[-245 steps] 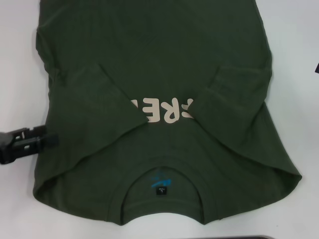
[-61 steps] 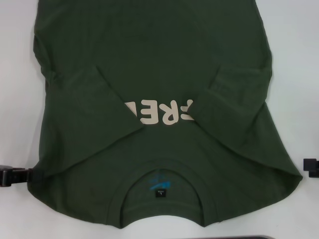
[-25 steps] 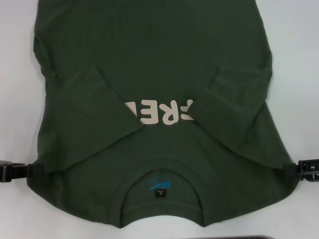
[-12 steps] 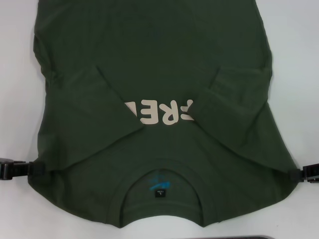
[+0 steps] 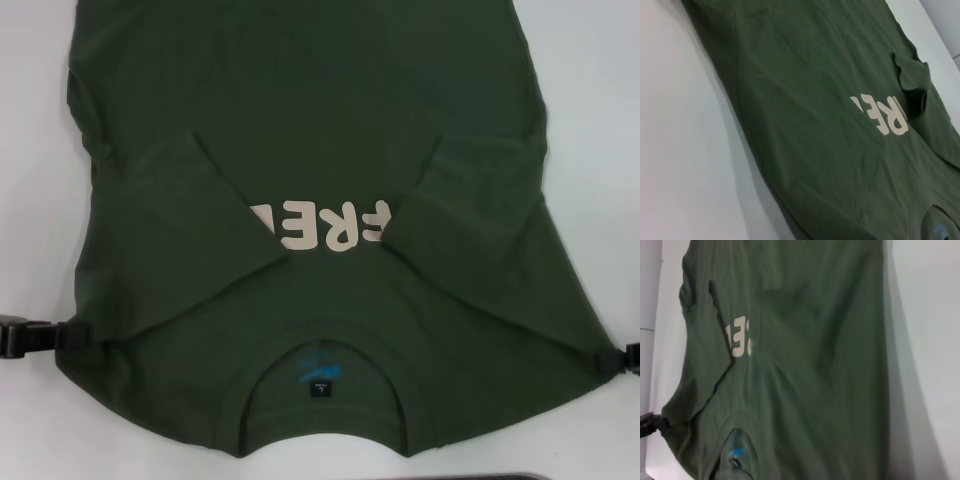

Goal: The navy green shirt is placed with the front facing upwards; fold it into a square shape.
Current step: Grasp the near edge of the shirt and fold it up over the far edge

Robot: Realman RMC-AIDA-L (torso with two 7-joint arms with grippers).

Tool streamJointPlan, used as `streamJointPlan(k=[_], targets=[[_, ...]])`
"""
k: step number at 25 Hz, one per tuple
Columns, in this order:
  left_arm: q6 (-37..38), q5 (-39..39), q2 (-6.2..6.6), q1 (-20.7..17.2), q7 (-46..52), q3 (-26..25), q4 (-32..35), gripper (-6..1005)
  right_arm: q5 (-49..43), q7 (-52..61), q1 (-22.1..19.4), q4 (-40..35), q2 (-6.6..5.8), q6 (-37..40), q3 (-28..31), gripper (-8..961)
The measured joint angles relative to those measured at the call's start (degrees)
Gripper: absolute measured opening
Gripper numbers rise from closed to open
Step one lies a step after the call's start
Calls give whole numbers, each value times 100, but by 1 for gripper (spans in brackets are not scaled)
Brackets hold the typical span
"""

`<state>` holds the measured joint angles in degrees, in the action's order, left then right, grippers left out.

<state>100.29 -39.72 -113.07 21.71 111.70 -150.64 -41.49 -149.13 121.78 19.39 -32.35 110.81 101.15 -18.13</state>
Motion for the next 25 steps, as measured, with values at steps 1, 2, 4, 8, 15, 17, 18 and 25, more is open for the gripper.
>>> streamJointPlan(k=[1,2,4,8,15,17,18,25], targets=[[14,0,5,-3,10,3,-1,66,7,-55,-42,-1,-3,31,32,43],[50,0,21,-7,25,13,-2,66,10,-130,-99,-4,-11,71,79,43],[161,0,63,-9,45,32,0,65,12,-242,-196,-8,-22,133,189,42],[391,92,118,-15,54,35,-21,65,12,-442,-378,-14,-43,197,412,42],[598,390,180,-35,69,20,-24,65,10,-663,-626,-23,-89,342,716,43],[631,452,181,-47,70,12,-29,65,9,-699,-688,-25,-101,374,795,43],[645,488,181,-54,70,5,-30,65,8,-717,-714,-26,-111,384,842,43],[759,592,181,-72,70,12,-34,65,1,-804,-799,-27,-173,514,1055,43]])
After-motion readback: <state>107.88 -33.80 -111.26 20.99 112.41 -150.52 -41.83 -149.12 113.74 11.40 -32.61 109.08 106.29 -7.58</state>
